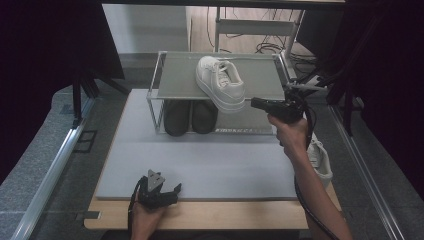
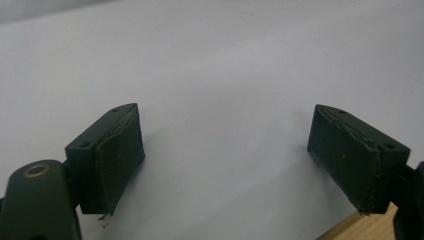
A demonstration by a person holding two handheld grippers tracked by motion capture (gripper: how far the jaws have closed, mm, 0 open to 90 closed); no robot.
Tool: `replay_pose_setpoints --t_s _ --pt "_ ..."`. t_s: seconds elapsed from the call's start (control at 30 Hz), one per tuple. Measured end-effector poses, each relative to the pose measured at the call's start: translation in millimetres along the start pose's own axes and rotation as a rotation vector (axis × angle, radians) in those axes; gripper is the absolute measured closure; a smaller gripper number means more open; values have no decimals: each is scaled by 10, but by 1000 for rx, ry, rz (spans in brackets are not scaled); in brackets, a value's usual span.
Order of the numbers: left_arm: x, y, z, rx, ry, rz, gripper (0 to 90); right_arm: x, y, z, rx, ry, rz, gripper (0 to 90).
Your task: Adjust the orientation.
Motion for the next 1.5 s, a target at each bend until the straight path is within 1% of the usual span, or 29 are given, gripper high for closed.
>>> replay_pose_setpoints --t_s 0.03,0.13,0.2,0.4,0.5,0.57,0.6,0.67,0.7,0.83,0.97,1.03,1.4,1.5 --pt "0 0 0 0 0 1 147 29 30 1 -20 3 5 892" --pt "0 0 0 0 0 0 147 109 90 27 -37 22 -7 900" --pt "0 0 0 0 0 1 147 161 111 67 -35 42 -20 900" --pt "1 2 -1 1 2 3 147 237 135 189 -52 60 -27 900" --pt "1 3 -2 1 2 4 147 250 131 250 -54 61 -26 900" --pt "1 3 -2 1 2 4 147 242 136 272 -58 49 -21 900" --pt "0 2 -1 1 2 3 147 238 142 274 -58 52 -17 900" --pt "0 1 0 1 1 2 147 244 154 297 -56 57 -28 900" --pt "0 1 0 1 0 1 147 244 163 307 -56 58 -26 900" --pt "0 1 1 1 0 1 147 245 195 384 -63 63 -28 900" --pt "0 1 0 1 0 1 147 240 227 501 -69 67 -33 900" --pt "0 1 -1 1 1 2 147 239 238 562 -63 73 -44 900" --pt "1 0 -2 1 2 0 147 220 266 877 -65 82 -45 900" --pt "1 0 -2 2 2 0 147 214 280 963 -62 84 -54 900"
Point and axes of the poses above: each handheld gripper's, and its own axes: z roughly forward along the jaws, x roughly out of its underside, y roughly to its left, the point moved 6 cm from there along z, roughly forward along the jaws, and after that the axes turned 8 degrees about -y, right-handed, at the moved point
